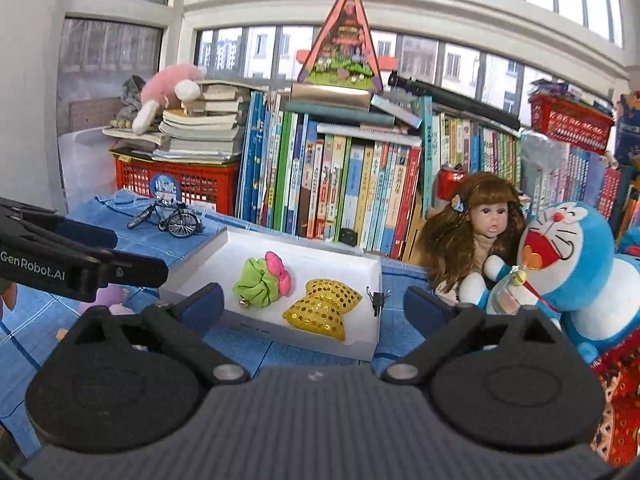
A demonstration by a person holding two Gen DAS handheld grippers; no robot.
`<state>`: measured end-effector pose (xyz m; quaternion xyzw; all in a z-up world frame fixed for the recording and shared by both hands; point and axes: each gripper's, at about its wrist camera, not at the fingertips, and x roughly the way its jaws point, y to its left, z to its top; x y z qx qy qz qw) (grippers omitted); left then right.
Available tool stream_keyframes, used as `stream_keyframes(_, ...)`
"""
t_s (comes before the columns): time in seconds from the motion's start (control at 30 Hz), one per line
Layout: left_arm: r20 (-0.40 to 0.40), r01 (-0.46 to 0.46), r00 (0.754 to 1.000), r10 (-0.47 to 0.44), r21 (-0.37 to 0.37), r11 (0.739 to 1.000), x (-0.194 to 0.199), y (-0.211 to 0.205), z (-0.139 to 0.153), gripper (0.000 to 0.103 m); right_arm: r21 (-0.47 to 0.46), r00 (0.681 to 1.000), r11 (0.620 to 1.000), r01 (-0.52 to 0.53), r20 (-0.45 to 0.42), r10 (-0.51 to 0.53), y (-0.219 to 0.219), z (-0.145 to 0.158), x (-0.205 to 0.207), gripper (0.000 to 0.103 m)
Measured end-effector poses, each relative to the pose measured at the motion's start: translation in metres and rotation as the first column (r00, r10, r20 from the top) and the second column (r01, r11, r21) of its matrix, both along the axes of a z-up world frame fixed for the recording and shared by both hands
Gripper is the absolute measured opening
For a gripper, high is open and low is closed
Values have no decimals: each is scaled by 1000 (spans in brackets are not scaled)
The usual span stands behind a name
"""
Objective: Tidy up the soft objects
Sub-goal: 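Withdraw both grippers from the tray back toward the table items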
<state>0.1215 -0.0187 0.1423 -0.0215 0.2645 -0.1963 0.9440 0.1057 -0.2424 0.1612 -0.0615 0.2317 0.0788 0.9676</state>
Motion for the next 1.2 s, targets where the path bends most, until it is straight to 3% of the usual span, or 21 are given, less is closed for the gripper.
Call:
stream_keyframes(0.4, 47, -74, 996, 78, -72, 995, -61, 23, -40, 87, 62, 997, 997, 53, 61, -57, 2, -37, -55, 103)
stream_keyframes(0.9, 80, -224, 971, 226, -26, 974, -99, 52, -88, 88, 89, 980, 978, 189, 44, -194, -9, -85, -91, 103)
stream_keyframes(1.03, 80, -264, 960, 268, -51, 963, -108, 62, -102, 90, 81, 968, 966, 247, 30, -250, -16, -97, -98, 103)
stream_keyframes(1.2, 60, -268, 961, 270, -30, 963, -112, 65, -114, 90, 62, 960, 959, 278, 23, -280, -21, -108, -108, 103)
